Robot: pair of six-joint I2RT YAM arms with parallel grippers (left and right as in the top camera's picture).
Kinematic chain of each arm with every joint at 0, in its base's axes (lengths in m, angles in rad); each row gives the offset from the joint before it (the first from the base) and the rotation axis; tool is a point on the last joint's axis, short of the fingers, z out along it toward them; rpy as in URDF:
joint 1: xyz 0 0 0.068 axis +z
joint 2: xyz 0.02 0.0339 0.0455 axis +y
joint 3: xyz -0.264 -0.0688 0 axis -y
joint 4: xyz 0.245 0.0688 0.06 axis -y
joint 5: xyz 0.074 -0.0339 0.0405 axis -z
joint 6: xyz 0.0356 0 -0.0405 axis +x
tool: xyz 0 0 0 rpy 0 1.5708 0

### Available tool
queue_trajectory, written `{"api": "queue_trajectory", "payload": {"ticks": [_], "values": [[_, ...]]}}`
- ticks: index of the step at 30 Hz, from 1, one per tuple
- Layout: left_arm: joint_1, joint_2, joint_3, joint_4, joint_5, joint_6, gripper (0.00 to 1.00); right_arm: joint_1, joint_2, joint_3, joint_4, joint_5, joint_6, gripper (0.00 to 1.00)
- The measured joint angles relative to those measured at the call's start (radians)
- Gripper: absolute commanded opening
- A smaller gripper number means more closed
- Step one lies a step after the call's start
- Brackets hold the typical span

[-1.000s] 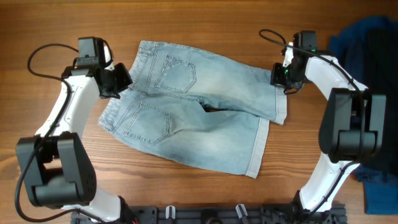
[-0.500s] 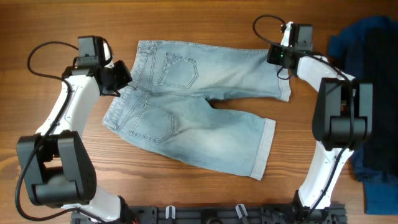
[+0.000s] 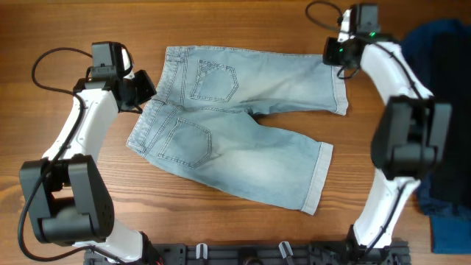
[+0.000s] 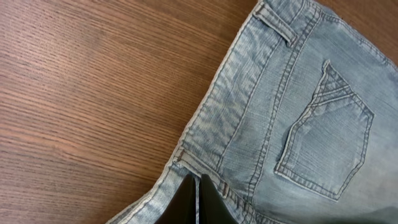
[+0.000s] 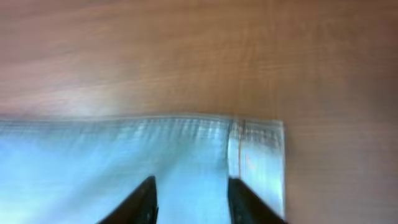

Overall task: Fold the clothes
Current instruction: 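Move the right gripper down to the lower leg hem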

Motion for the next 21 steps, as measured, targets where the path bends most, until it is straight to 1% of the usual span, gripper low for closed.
{"api": "queue_trajectory", "payload": {"ticks": [2,4,5,6,7,9,10,11,13,14,17,18,19,21], "values": [[0.000,0.000,0.000,0.000,0.000,0.000,0.04,-0.002,-0.079,0.018,-0.137,-0.028,0.000,0.38],[0.000,0.000,0.000,0.000,-0.003,0.000,0.04,-0.002,-0.164,0.035,-0.309,-0.056,-0.001,0.21],[0.000,0.000,0.000,0.002,-0.003,0.000,0.04,-0.002,-0.194,0.037,-0.375,-0.066,-0.005,0.09],[0.000,0.000,0.000,0.000,-0.004,0.000,0.11,-0.002,-0.220,0.041,-0.449,-0.075,-0.001,0.04],[0.000,0.000,0.000,0.000,-0.004,0.000,0.22,-0.002,-0.236,0.042,-0.515,-0.082,-0.003,0.04],[0.000,0.000,0.000,-0.002,-0.005,0.003,0.24,-0.002,-0.243,0.033,-0.584,-0.091,-0.004,0.04],[0.000,0.000,0.000,-0.003,-0.006,0.000,0.29,-0.002,-0.243,0.011,-0.603,-0.094,-0.003,0.04],[0.000,0.000,0.000,-0.006,-0.007,-0.002,0.45,-0.002,-0.243,-0.018,-0.604,-0.097,-0.003,0.04],[0.000,0.000,0.000,-0.013,-0.009,0.001,0.51,-0.002,-0.240,-0.109,-0.597,-0.099,0.006,0.04],[0.000,0.000,0.000,-0.017,-0.010,-0.002,0.58,-0.002,-0.239,-0.146,-0.584,-0.100,0.014,0.04],[0.000,0.000,0.000,-0.035,-0.011,-0.001,0.62,-0.002,-0.235,-0.295,-0.496,-0.109,0.047,0.04],[0.000,0.000,0.000,-0.035,-0.011,-0.003,0.72,-0.002,-0.233,-0.348,-0.454,-0.126,0.055,0.04],[0.000,0.000,0.000,-0.035,-0.011,-0.003,0.88,-0.002,-0.229,-0.383,-0.423,-0.145,0.055,0.04],[0.000,0.000,0.000,-0.035,-0.012,0.003,1.00,-0.002,-0.224,-0.442,-0.358,-0.200,0.054,0.04]]}}
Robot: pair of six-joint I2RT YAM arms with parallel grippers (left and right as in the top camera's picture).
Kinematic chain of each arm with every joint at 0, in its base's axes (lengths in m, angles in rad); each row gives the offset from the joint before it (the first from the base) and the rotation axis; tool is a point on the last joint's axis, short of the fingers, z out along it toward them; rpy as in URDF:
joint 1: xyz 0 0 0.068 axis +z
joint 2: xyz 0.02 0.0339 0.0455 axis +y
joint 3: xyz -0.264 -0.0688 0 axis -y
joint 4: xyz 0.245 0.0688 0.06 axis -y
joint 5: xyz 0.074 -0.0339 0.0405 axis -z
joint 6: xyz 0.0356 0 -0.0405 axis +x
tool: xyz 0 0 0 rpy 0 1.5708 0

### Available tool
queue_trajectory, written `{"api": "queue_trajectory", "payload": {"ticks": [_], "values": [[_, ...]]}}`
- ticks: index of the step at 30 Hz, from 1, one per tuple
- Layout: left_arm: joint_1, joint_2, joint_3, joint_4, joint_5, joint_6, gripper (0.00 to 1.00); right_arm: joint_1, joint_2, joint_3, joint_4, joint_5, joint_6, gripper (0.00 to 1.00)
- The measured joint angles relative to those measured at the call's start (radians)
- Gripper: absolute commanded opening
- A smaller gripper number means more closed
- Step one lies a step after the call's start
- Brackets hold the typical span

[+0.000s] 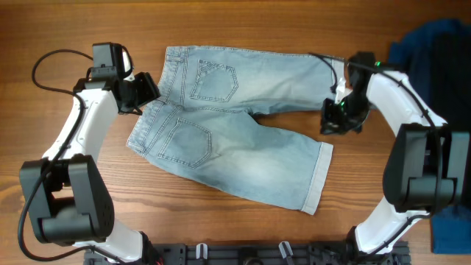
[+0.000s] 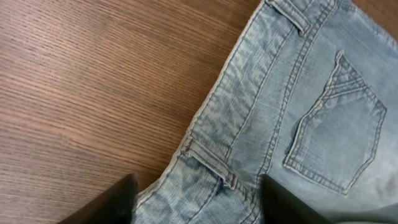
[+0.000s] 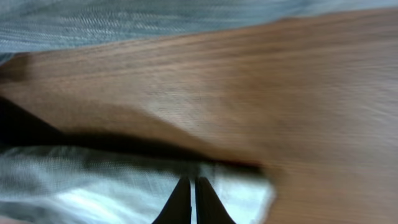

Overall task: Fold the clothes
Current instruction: 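Move the right gripper down to the lower leg hem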

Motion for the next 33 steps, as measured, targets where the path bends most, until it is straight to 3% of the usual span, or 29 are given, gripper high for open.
{"api": "queue_trajectory", "payload": {"ticks": [9,21,33], "values": [[0.000,0.000,0.000,0.000,0.001,-0.006,1.00,0.000,0.001,-0.159,0.088,-0.042,0.063,0.04],[0.000,0.000,0.000,0.000,0.001,-0.006,1.00,-0.008,-0.005,-0.148,0.063,-0.097,0.014,0.04],[0.000,0.000,0.000,0.000,0.001,-0.006,1.00,-0.008,-0.243,-0.108,-0.084,-0.085,-0.016,0.04]]}}
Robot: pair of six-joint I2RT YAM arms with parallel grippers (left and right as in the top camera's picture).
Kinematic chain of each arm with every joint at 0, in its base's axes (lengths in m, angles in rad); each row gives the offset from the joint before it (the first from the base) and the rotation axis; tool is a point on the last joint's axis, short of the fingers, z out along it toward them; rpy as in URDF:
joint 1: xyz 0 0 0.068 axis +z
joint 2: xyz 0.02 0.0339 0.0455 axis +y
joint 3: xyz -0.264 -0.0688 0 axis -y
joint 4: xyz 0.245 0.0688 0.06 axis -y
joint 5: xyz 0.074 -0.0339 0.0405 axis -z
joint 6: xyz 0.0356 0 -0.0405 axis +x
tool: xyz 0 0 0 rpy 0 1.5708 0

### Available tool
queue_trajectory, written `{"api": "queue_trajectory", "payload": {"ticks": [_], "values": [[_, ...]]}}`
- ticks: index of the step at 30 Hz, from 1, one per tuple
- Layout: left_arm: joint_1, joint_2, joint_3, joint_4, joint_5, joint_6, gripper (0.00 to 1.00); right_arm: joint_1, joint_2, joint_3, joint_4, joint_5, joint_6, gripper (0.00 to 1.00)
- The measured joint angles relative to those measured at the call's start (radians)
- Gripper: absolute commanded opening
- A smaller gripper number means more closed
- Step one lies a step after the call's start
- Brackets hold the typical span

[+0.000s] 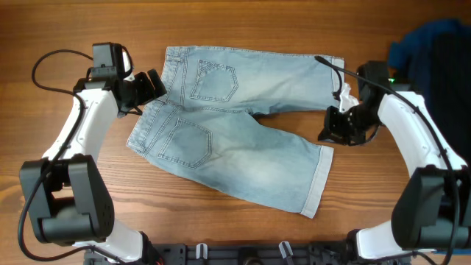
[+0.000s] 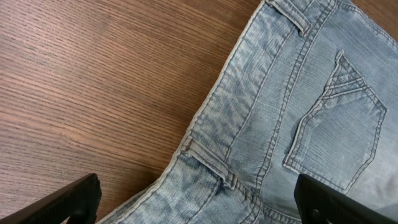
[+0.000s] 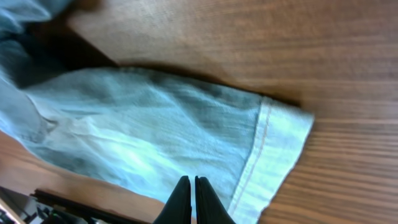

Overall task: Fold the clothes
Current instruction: 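Move the right gripper down to the lower leg hem, then grasp the lower leg hem with the right gripper and tug right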

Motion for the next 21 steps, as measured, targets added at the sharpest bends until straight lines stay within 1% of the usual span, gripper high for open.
{"api": "queue_trajectory", "payload": {"ticks": [4,7,13,17,21], "values": [[0.000,0.000,0.000,-0.003,0.000,0.000,1.00,0.012,0.000,-0.040,0.021,0.037,0.005,0.04],[0.000,0.000,0.000,-0.006,0.000,0.000,1.00,0.026,0.000,-0.095,0.061,0.085,0.037,0.04],[0.000,0.000,0.000,-0.007,0.000,0.000,1.00,0.033,0.000,-0.220,0.220,0.149,0.084,0.04],[0.000,0.000,0.000,-0.008,0.000,0.000,1.00,0.033,0.000,-0.273,0.299,0.159,0.092,0.04],[0.000,0.000,0.000,-0.008,0.000,0.000,1.00,0.033,0.000,-0.292,0.319,0.148,0.094,0.04]]}}
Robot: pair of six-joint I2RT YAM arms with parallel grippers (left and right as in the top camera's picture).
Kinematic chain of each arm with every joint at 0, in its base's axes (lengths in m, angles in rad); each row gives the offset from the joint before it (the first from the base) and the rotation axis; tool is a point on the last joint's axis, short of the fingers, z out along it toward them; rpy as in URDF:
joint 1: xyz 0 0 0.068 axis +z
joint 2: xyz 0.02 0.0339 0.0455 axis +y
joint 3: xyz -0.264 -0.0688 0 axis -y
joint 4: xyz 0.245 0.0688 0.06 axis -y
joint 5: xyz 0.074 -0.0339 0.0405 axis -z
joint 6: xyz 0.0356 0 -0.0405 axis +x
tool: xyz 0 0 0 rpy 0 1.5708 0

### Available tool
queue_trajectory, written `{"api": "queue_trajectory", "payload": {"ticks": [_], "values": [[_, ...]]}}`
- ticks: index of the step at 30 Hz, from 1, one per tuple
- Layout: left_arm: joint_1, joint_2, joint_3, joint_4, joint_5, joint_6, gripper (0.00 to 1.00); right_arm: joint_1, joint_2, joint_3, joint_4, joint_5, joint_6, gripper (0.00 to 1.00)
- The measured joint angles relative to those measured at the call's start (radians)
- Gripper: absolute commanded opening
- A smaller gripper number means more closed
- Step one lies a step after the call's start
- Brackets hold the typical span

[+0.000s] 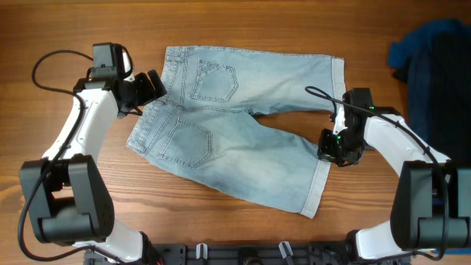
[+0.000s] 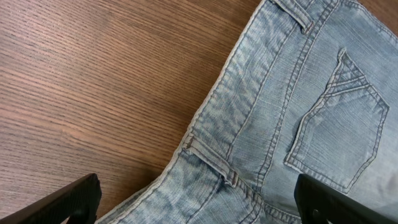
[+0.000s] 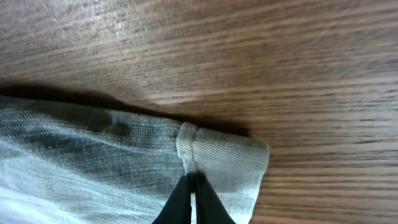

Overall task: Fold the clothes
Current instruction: 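Grasp the lower leg hem with the right gripper and tug right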

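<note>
Light-blue denim shorts point(image 1: 235, 125) lie flat on the wooden table, back pockets up, waistband to the left and legs to the right. My left gripper point(image 1: 151, 87) is wide open at the waistband's middle. In the left wrist view its fingers point(image 2: 68, 202) straddle the belt loop and waistband point(image 2: 249, 106). My right gripper point(image 1: 329, 147) is at the upper corner of the near leg's cuff. In the right wrist view it point(image 3: 189, 183) is shut, tips touching the cuff seam point(image 3: 224, 155), with no cloth visibly between them.
A pile of dark blue clothes point(image 1: 434, 59) lies at the table's right edge, beyond my right arm. The left arm's black cable point(image 1: 48, 70) loops over the table at far left. Bare wood surrounds the shorts.
My right gripper, still shut, has moved from above the gap between the legs down to the near leg's cuff corner. The left gripper stays wide open at the waistband.
At first my left gripper was shut at the waistband and my right was open over the far leg's cuff. Then the left was partly open and the right shut, between the legs. Later the left was wide open; the right now touches the near cuff.
</note>
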Motion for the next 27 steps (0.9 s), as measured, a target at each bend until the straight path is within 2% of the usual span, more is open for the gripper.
{"api": "queue_trajectory", "payload": {"ticks": [12,27], "values": [[0.000,0.000,0.000,0.000,0.000,0.000,1.00,0.000,0.000,0.000,-0.002,-0.097,0.000,0.04],[0.000,0.000,0.000,0.000,0.000,0.000,1.00,0.001,0.000,0.000,0.040,0.102,0.068,0.04]]}}
